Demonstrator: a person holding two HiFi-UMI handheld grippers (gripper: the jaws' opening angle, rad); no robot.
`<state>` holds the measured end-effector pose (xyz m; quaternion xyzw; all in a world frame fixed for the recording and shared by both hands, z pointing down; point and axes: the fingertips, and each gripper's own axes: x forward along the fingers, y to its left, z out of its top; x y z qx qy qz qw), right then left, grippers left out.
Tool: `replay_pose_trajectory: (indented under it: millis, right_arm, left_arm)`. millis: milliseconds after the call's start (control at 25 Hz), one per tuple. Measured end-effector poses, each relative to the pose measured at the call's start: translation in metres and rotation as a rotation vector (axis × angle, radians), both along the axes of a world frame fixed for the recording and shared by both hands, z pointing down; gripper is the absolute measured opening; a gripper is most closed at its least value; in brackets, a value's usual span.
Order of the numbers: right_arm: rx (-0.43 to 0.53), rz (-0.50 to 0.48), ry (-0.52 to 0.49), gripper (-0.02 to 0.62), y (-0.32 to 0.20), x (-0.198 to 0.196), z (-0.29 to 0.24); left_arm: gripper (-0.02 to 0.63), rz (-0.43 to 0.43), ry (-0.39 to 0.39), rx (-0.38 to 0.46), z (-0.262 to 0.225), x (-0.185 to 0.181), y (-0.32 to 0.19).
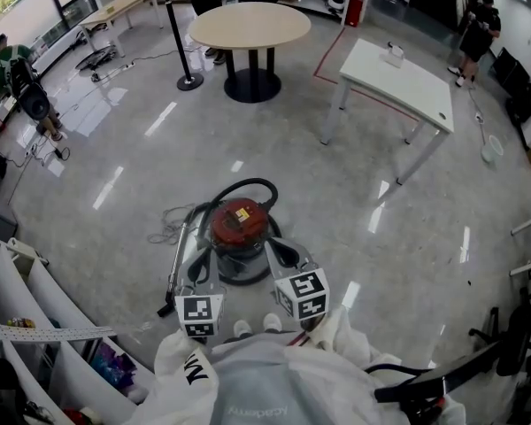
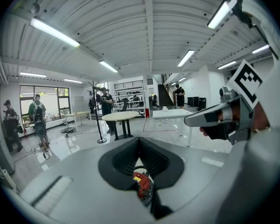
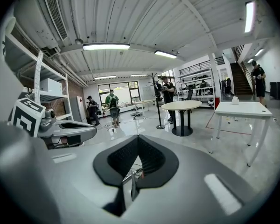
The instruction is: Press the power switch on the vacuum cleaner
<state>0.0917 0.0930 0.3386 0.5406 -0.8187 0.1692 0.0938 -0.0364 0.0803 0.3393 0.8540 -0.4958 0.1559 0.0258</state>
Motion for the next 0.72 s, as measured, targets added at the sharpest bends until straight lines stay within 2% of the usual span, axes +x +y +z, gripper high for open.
replay_pose_trajectory:
  millis: [360,720]
  right_arm:
    - [0.001,-0.005,0.013,0.000,0.000,-0.018,-0.001]
    - [-0.003,0.001,0.017,0.000,-0.002,-0.026,0.001]
  left_arm:
    - [0.000,-0.009,0.009,-0.004,0.001,-0.021,0.000]
    - [0.000,0.003,0.016,-0.012,0.004,-0.027,-0.002]
